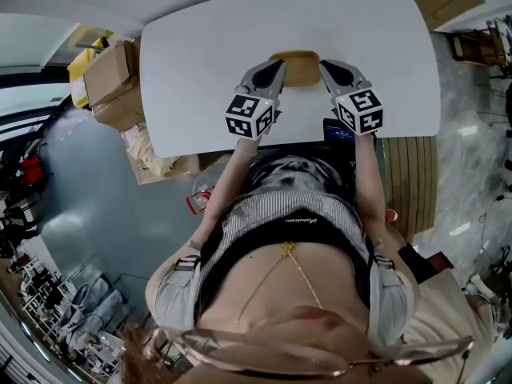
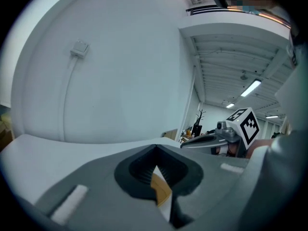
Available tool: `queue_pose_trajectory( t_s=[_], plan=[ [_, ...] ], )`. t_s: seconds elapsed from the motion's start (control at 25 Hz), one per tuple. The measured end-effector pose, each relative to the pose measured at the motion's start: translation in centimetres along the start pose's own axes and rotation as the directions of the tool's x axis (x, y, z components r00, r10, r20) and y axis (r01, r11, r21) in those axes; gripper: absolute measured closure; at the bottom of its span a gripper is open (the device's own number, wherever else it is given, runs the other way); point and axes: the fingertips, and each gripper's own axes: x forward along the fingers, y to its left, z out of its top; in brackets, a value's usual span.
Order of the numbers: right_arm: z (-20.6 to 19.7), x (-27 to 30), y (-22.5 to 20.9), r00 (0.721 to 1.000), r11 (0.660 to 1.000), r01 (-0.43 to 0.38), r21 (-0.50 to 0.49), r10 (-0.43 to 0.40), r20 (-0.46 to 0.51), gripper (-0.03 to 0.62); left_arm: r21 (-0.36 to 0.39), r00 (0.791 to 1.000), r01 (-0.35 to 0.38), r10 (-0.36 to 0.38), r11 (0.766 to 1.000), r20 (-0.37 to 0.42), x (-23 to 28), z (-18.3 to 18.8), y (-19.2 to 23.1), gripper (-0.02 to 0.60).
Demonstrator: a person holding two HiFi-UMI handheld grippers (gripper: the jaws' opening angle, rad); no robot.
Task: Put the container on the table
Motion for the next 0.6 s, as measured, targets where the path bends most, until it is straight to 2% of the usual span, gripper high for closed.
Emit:
queue_pose_trajectory(
  t_s=[0.24,0.6],
  plan=[
    [3.6,-1.9,0.9,0.99,0.999,0.013,-0.034,-0.008,0.14,0.569,0.009,0.994,-0.004,0.004,1.0,0.105,-1.5,3.4,-0.6,0.581],
    [7.1,-3.3,2.6,0.967,0.998,-0.03,-0.054,0.043,0.251,0.569,0.027,0.968,-0.002,-0.005,1.0,0.251,-2.7,7.3,-1.8,0.581]
  ],
)
